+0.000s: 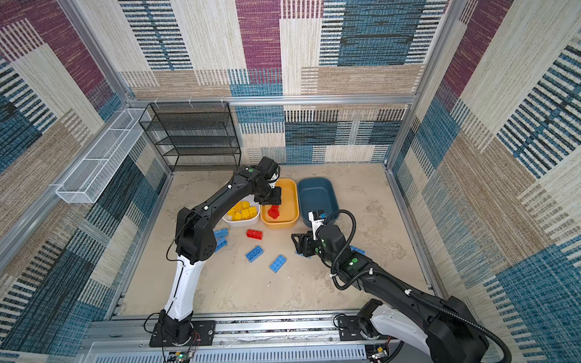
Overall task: Sort the legos into containers by color
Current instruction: Place the lego in the container.
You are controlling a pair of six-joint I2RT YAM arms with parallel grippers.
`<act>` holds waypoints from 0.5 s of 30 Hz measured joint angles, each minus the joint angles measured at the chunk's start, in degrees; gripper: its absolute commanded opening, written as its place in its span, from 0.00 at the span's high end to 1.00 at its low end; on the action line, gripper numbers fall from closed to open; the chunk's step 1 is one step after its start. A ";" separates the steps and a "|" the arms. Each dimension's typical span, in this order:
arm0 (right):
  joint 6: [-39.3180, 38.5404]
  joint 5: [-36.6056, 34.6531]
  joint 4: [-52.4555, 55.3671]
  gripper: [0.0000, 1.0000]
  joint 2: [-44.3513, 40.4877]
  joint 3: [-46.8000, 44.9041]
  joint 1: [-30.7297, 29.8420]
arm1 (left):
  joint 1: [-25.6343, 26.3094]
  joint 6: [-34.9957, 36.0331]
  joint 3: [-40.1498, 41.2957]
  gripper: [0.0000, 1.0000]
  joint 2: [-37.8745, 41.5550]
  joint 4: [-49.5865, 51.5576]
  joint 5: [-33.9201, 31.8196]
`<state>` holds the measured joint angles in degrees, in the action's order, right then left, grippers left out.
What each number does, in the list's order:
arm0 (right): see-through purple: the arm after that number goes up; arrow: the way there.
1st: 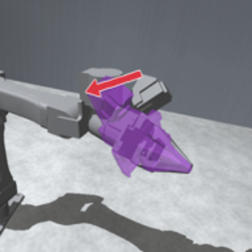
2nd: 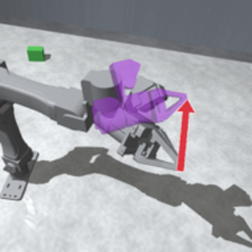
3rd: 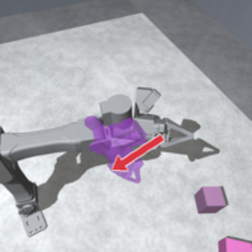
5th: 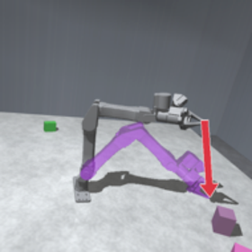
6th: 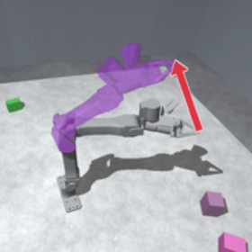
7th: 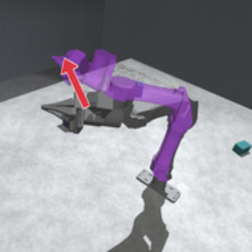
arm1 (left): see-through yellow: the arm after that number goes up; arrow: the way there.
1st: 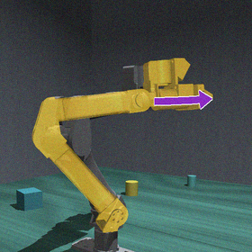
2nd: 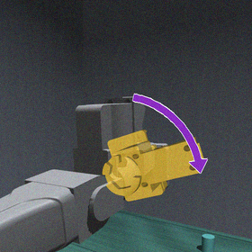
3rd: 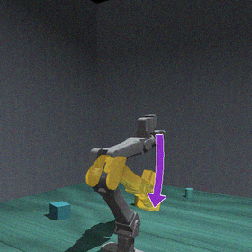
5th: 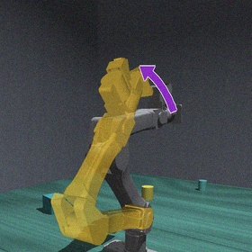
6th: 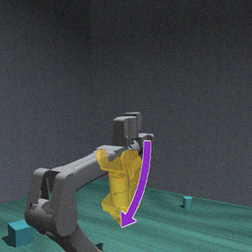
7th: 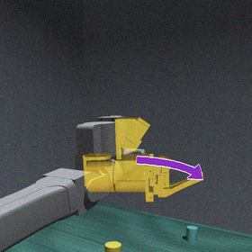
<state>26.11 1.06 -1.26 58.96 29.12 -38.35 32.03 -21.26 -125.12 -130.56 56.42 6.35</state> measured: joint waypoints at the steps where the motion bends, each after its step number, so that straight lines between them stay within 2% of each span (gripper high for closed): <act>1: 0.00 -0.57 1.01 0.18 0.59 0.39 0.00 | 0.00 0.00 0.07 0.43 0.50 0.04 0.00; 7: -0.07 -3.32 5.22 0.07 3.80 2.47 0.24 | 0.22 0.20 7.48 0.40 10.16 -1.46 -0.04; 15: -2.27 -5.14 7.06 0.04 13.88 7.74 1.40 | 0.68 -0.66 31.71 0.41 33.05 -9.92 0.04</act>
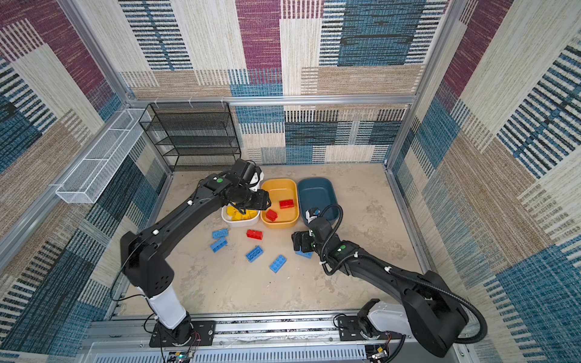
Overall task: Sort the legos into containers by color
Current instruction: Place the lego in the container, then pick up the lego from the center of the table.
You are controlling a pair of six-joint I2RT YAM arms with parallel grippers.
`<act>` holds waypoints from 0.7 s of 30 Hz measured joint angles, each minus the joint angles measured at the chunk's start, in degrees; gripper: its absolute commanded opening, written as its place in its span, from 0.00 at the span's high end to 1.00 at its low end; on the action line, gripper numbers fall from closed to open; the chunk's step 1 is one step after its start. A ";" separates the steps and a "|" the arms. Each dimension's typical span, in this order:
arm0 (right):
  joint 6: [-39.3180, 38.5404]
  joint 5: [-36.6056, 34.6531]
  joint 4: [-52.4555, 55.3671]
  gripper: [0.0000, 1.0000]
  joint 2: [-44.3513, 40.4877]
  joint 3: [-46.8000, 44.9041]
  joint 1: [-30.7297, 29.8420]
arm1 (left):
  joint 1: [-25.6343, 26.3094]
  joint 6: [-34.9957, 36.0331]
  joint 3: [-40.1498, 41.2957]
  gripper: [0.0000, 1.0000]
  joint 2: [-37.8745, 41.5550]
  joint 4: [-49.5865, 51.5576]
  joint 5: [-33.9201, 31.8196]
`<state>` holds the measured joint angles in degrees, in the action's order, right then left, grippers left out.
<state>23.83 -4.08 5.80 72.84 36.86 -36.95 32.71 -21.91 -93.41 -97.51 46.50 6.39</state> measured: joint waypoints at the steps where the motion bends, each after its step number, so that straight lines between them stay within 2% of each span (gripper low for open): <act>1: -0.35 -0.07 0.11 0.04 1.40 0.63 0.24 | 0.09 -0.26 2.84 0.41 2.69 -0.87 0.02; 7: -2.34 -1.09 0.98 0.03 7.82 3.74 1.46 | 0.31 -1.75 20.59 0.40 19.30 -5.64 0.17; 11: -3.19 -1.51 1.53 0.03 11.21 5.64 2.10 | 0.28 -2.38 28.68 0.39 28.20 -6.75 -0.09; 16: -4.11 -1.97 2.29 0.04 15.50 7.87 2.16 | 0.28 -2.78 33.94 0.39 35.93 -6.27 -0.52; 21: -4.61 -2.32 2.62 0.07 17.57 8.39 2.23 | 0.28 -2.75 36.02 0.38 39.71 -5.29 -1.88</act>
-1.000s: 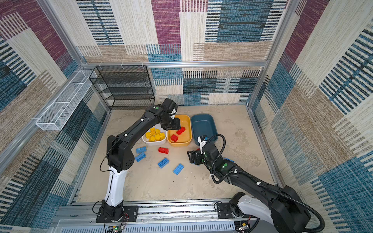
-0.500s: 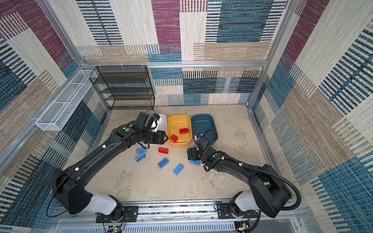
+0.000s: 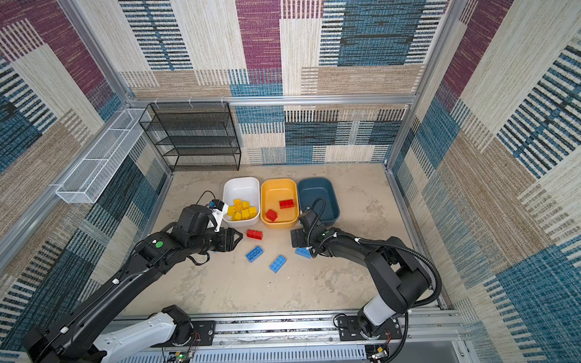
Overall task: Sort the legos into containers by color
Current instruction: Pick up the lego from the center of the table.
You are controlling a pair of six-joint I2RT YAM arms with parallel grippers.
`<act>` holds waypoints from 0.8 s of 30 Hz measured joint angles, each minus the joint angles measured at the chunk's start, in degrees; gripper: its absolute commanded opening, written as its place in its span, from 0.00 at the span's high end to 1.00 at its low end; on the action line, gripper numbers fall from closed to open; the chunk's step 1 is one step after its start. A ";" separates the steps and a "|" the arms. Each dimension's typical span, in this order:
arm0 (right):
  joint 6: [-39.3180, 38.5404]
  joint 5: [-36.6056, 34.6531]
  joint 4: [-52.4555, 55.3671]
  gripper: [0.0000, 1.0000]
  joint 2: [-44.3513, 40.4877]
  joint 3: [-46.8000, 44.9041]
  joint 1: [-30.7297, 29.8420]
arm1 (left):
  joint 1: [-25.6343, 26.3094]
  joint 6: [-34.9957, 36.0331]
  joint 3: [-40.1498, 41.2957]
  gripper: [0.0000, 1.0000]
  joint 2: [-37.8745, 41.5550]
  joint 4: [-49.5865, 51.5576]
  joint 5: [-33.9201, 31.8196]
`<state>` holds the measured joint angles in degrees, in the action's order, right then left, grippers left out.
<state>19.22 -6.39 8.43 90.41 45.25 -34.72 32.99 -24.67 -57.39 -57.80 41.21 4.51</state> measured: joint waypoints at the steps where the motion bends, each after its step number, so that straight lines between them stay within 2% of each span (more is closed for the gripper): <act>1: -0.02 0.00 0.04 0.08 0.63 0.02 0.02 | 0.00 0.00 0.31 0.38 0.31 0.17 -0.15; 10: -0.24 0.90 0.63 0.19 2.08 0.07 -0.04 | 0.02 0.00 1.16 0.38 0.07 0.37 -1.36; 15: -0.24 0.85 0.61 0.20 2.01 -0.15 -0.04 | 0.02 0.00 1.16 0.38 -0.48 0.35 -1.36; 24: 0.02 1.44 0.48 0.40 2.38 0.50 -0.09 | 0.00 0.00 1.49 0.38 -0.28 0.35 -1.62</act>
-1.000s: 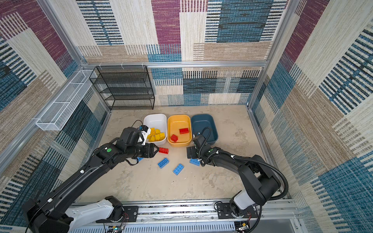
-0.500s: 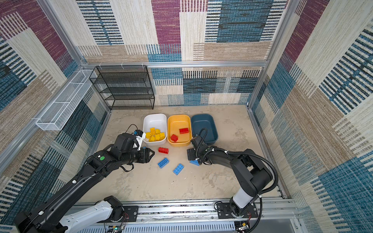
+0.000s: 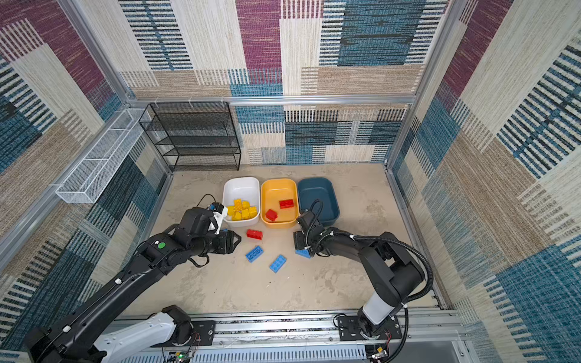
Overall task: Sort the legos into containers by color
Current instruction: Pick up the lego from the center of the table, then place the lego in the container.
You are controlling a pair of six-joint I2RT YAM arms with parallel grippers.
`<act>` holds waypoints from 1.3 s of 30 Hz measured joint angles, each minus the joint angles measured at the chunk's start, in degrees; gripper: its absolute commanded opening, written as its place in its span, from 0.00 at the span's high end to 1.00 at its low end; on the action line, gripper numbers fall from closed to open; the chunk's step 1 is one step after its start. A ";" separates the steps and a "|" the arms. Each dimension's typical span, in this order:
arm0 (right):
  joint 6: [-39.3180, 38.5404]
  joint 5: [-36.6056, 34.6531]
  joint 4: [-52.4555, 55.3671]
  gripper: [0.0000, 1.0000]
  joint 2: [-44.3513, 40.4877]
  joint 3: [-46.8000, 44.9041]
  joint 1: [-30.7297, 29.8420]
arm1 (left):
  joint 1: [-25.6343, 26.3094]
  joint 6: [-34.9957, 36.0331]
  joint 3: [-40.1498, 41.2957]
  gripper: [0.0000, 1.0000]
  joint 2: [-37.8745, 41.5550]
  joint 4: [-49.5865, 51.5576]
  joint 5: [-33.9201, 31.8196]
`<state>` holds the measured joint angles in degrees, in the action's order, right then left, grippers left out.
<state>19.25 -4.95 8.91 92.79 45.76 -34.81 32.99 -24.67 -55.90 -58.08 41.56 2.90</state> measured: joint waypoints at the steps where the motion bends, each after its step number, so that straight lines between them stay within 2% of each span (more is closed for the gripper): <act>1: 0.02 0.02 0.07 0.41 -0.17 0.02 0.00 | 0.00 0.00 0.20 0.38 0.22 0.00 -0.04; 12: 0.63 0.28 3.15 0.46 -7.26 2.51 -1.62 | 0.00 -0.33 4.52 0.38 4.15 -0.02 -1.27; 22: 0.59 0.94 7.93 0.45 -10.23 11.65 -3.67 | 0.00 -1.20 9.16 0.38 9.46 0.00 -2.91; 29: -0.59 1.99 9.51 0.45 -4.61 21.05 -3.80 | 0.00 -3.82 13.33 0.38 13.68 -0.15 -3.96; 39: -3.08 2.78 12.00 0.44 10.58 36.26 -3.74 | 0.00 -6.19 14.71 0.37 14.69 -0.20 -3.93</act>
<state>16.16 -2.17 20.91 103.37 82.02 -38.54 32.99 -30.85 -41.19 -43.40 41.36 -1.04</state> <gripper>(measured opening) 0.637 0.625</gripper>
